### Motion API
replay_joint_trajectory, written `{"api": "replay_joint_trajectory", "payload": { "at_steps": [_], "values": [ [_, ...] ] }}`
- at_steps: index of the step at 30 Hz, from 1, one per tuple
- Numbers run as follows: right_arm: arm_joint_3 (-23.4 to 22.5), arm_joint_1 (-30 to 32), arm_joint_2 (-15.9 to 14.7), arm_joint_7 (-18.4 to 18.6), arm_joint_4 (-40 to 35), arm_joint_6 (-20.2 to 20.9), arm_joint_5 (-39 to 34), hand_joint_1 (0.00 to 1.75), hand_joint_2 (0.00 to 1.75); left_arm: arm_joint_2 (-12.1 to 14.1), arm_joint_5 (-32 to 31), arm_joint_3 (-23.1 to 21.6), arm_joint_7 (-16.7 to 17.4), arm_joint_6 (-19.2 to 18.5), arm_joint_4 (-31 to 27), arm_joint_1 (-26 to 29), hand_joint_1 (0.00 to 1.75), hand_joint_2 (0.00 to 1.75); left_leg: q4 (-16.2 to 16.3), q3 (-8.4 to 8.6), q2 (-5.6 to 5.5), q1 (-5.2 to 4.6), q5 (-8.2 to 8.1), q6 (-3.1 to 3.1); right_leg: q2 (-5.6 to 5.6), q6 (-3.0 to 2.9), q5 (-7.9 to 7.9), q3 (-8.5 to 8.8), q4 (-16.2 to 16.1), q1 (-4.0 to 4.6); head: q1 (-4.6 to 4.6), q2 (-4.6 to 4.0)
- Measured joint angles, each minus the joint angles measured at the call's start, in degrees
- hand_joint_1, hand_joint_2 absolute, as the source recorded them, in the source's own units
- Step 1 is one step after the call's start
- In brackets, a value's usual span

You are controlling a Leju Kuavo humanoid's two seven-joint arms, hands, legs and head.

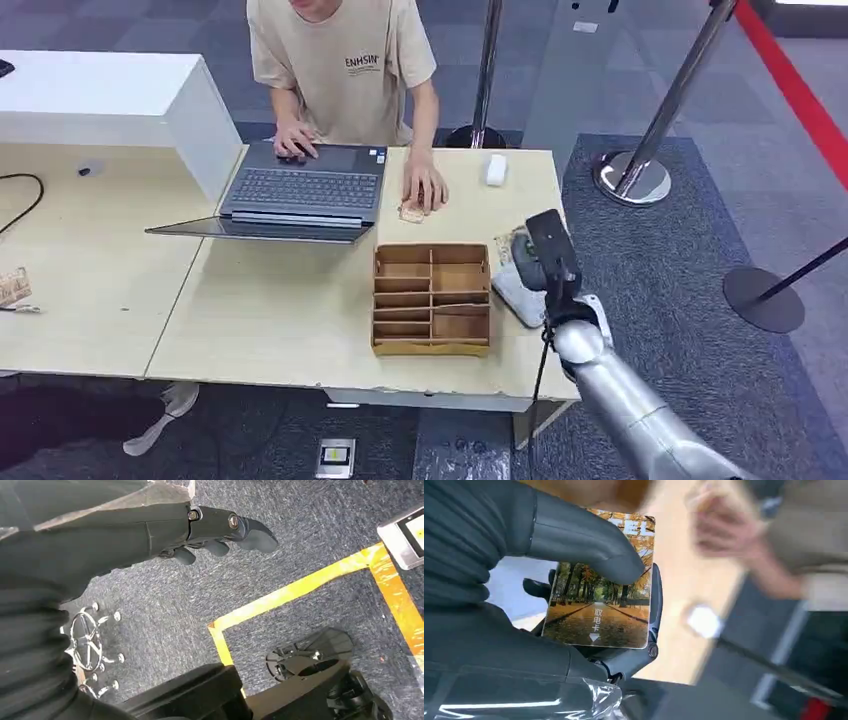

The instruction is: Pass the card to the sensor for recognition and then transmit it.

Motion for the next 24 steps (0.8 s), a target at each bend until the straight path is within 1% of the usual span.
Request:
{"api": "replay_joint_trajectory", "payload": {
  "at_steps": [2,4,5,7,8,9,12,14,16,18,20,22,24],
  "values": [
    [0.26,-1.3,-0.02,2.17,-6.04,-0.7,3.8,1.75,1.75,0.0,0.02,0.04,-0.18,0.02,0.0,0.02,0.0,1.75,0.0,0.0,0.0,0.0,0.0,0.0,0.0,0.0,-0.01,-0.01,0.0,0.0,0.0,0.0],
    [0.92,-2.35,0.09,4.91,-11.7,-2.26,11.04,1.75,1.75,0.0,0.02,0.13,-0.44,0.15,0.0,0.02,0.0,1.75,0.0,-0.04,0.0,0.01,-0.01,0.0,0.0,-0.02,-0.03,-0.02,0.0,0.01,-0.02,0.0],
    [1.31,-2.81,0.18,6.09,-13.95,-3.06,15.15,1.75,1.75,0.0,0.02,0.22,-0.46,0.17,0.0,0.0,0.0,1.75,0.0,-0.05,0.0,0.01,-0.01,0.0,0.0,-0.02,-0.03,-0.03,0.0,0.01,-0.02,0.0],
    [2.47,-3.85,0.44,8.95,-17.94,-4.99,26.59,1.75,1.75,0.0,-0.02,0.39,-0.44,0.17,0.0,-0.06,0.0,1.75,0.0,-0.06,0.0,0.0,-0.01,0.0,0.0,-0.02,-0.03,-0.05,0.0,0.01,-0.02,0.0],
    [3.04,-4.29,0.59,9.98,-19.45,-5.49,31.06,1.75,1.75,0.0,-0.09,0.42,-0.37,0.17,0.0,-0.14,0.0,1.75,0.0,-0.06,0.0,0.01,-0.01,0.0,0.0,-0.02,-0.03,-0.06,0.0,0.01,-0.02,0.0],
    [3.52,-4.68,0.72,10.43,-20.65,-5.75,33.37,1.75,1.75,0.0,-0.13,0.44,-0.37,0.17,0.0,-0.21,0.0,1.75,0.0,-0.05,0.0,0.01,-0.01,0.0,0.0,-0.02,-0.03,-0.05,-0.01,0.01,-0.02,0.0],
    [4.66,-5.18,1.03,11.31,-24.06,-5.92,35.16,1.75,1.75,0.0,-0.15,0.48,-0.37,0.15,0.0,-0.27,0.0,1.75,0.0,-0.06,0.0,0.0,-0.01,0.0,0.0,-0.02,-0.02,-0.05,-0.01,0.0,-0.02,0.0],
    [5.4,-5.25,1.07,11.37,-25.5,-6.17,38.57,1.75,1.75,0.0,-0.44,0.48,-0.33,0.06,0.0,-0.28,0.0,1.75,0.0,-0.09,-0.01,0.0,-0.01,0.0,0.0,-0.01,-0.02,-0.04,-0.01,0.0,0.0,0.0],
    [6.71,-6.48,1.61,11.39,-25.72,-5.23,44.89,1.75,1.75,-0.02,-1.05,0.48,0.13,-0.11,0.0,-0.46,0.0,1.75,0.0,-0.11,0.02,-0.01,-0.01,0.0,0.05,-0.01,0.0,-0.08,0.0,-0.01,-0.04,0.0],
    [8.59,-8.63,2.87,11.06,-24.67,-4.66,49.15,1.75,1.75,-0.18,-1.75,0.46,0.66,-0.46,0.0,-1.27,0.0,1.75,0.0,-0.11,0.02,0.0,0.01,0.0,0.05,-0.01,0.01,-0.09,0.0,0.0,-0.02,0.0],
    [10.73,-11.25,4.22,10.67,-21.53,-4.7,52.89,1.75,1.75,-0.48,-2.38,0.46,0.81,-0.68,-0.02,-2.06,0.0,1.75,0.0,-0.15,-0.03,0.02,0.06,0.01,-0.05,-0.01,0.0,-0.08,0.0,0.02,-0.02,0.0],
    [12.84,-14.06,5.31,10.69,-17.32,-5.25,58.49,1.75,1.75,-0.72,-2.67,0.46,0.98,-1.01,-0.02,-2.52,0.0,1.75,0.0,-0.15,-0.05,0.02,0.07,0.01,-0.04,-0.02,0.01,-0.09,0.02,0.03,-0.06,0.0],
    [15.59,-17.48,6.36,10.96,-10.57,-5.64,64.87,1.75,1.75,-0.98,-3.23,0.46,1.27,-1.2,-0.02,-3.11,0.0,1.75,0.0,-0.15,-0.04,0.03,0.09,0.0,-0.05,-0.03,0.02,-0.1,0.04,0.03,-0.04,0.0]
  ]
}}
